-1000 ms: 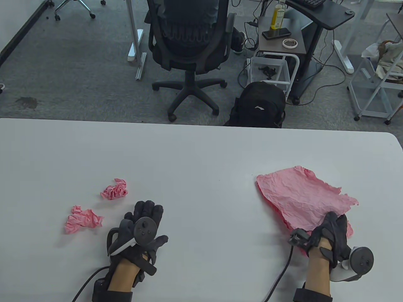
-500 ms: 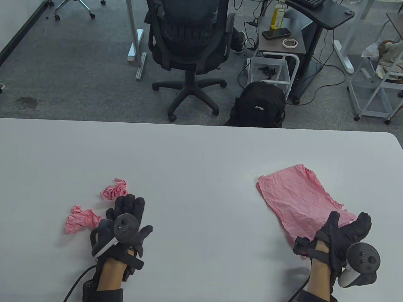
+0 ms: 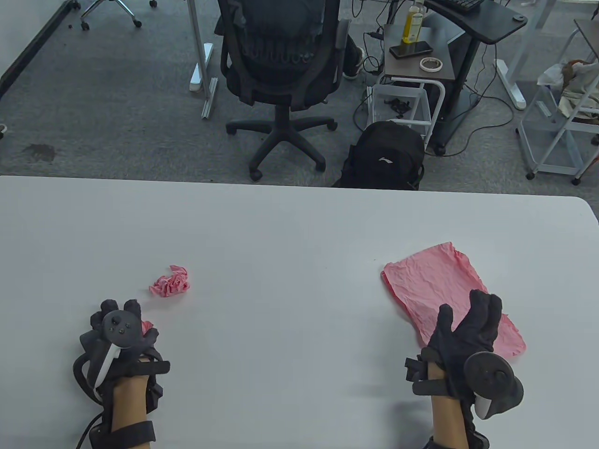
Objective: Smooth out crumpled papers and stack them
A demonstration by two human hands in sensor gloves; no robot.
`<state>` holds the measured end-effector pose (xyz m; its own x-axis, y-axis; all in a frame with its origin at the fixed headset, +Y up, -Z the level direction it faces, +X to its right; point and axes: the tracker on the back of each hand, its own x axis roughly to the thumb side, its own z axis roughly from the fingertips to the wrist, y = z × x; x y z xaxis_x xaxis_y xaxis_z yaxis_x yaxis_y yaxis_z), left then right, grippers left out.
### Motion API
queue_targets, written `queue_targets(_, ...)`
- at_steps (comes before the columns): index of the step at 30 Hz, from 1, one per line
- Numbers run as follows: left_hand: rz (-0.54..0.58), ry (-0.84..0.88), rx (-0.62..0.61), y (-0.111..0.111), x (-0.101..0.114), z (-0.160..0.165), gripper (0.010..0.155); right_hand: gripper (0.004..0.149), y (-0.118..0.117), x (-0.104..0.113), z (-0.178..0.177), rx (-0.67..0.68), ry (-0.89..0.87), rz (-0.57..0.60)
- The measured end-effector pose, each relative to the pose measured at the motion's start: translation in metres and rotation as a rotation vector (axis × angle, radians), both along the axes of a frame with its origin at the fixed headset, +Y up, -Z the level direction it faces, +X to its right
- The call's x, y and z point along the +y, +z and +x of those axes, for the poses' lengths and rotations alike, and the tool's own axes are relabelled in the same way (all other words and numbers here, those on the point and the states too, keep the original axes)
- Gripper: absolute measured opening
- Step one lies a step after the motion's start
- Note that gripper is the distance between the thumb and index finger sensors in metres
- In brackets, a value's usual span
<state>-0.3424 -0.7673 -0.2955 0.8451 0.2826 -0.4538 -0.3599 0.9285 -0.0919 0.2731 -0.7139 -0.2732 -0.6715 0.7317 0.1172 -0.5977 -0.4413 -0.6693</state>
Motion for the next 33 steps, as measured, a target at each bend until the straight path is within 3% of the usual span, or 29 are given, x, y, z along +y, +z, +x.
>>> queue_targets(12, 0.007, -0.081, -0.017, -0.004, 0.002, 0.001, 0.067, 0.063, -0.011, -0.011, -0.022, 0.137, -0.022, -0.056)
queue_targets(14, 0.041, -0.047, -0.042, -0.002, 0.008, 0.005, 0.065, 0.061, -0.013, -0.013, -0.029, 0.196, -0.027, -0.042)
queue_targets(18, 0.214, -0.066, -0.114, 0.004, 0.028, 0.025, 0.065, 0.058, -0.020, -0.019, -0.055, 0.421, -0.091, -0.023)
queue_targets(23, 0.496, -0.025, -0.285, 0.015, 0.055, 0.061, 0.068, 0.059, -0.023, -0.029, -0.091, 0.624, 0.019, -0.077)
queue_targets(25, 0.507, 0.101, -0.463, 0.013, 0.059, 0.077, 0.067, 0.060, -0.025, -0.034, -0.106, 0.693, 0.025, -0.147)
queue_targets(29, 0.537, 0.279, -0.623, 0.013, 0.057, 0.112, 0.067, 0.058, -0.023, -0.039, -0.141, 0.911, -0.054, -0.245)
queue_targets(33, 0.500, 0.451, -0.879, 0.014, 0.052, 0.147, 0.070, 0.058, -0.014, -0.041, -0.171, 1.016, 0.056, -0.284)
